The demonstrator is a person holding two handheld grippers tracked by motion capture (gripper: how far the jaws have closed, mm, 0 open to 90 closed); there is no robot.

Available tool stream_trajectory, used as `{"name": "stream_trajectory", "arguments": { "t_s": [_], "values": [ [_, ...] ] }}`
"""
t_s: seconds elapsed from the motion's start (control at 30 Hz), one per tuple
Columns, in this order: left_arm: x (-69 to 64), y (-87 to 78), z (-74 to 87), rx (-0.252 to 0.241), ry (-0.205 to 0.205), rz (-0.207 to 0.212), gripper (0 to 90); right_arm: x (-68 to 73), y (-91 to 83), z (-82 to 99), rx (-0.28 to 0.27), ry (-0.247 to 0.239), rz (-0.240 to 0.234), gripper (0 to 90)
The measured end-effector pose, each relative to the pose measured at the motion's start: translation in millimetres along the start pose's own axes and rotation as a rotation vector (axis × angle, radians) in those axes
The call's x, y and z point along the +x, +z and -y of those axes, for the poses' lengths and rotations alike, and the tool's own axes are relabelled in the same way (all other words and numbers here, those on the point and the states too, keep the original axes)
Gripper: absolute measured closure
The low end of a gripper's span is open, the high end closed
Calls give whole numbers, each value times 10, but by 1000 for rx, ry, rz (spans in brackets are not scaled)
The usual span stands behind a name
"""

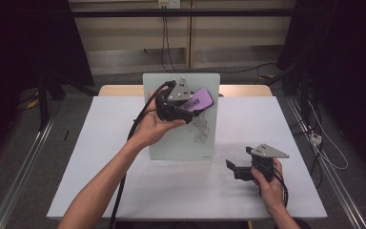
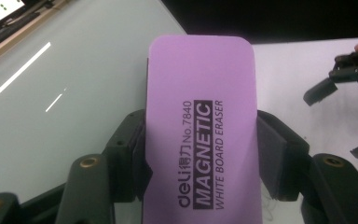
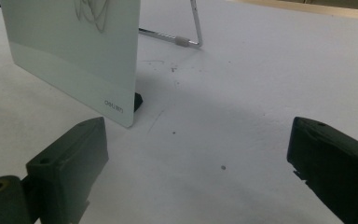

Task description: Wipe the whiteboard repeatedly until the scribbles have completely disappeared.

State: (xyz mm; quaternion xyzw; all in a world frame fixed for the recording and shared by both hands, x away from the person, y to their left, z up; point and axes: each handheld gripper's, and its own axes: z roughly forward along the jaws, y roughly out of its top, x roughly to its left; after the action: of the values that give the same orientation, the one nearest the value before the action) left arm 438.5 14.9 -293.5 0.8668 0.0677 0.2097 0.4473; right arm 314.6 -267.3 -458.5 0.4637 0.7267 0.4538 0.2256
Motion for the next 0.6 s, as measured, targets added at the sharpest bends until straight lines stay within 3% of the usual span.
{"name": "stream_trajectory", "arguments": {
  "t_s": [0.37,0.6],
  "values": [
    [-163,165,27,30,35,19,411,0,0,0,0,0,-1,51],
    [-293,283,109,63,56,66,412,1,-2,0,-1,3,0,51]
  ]
}}
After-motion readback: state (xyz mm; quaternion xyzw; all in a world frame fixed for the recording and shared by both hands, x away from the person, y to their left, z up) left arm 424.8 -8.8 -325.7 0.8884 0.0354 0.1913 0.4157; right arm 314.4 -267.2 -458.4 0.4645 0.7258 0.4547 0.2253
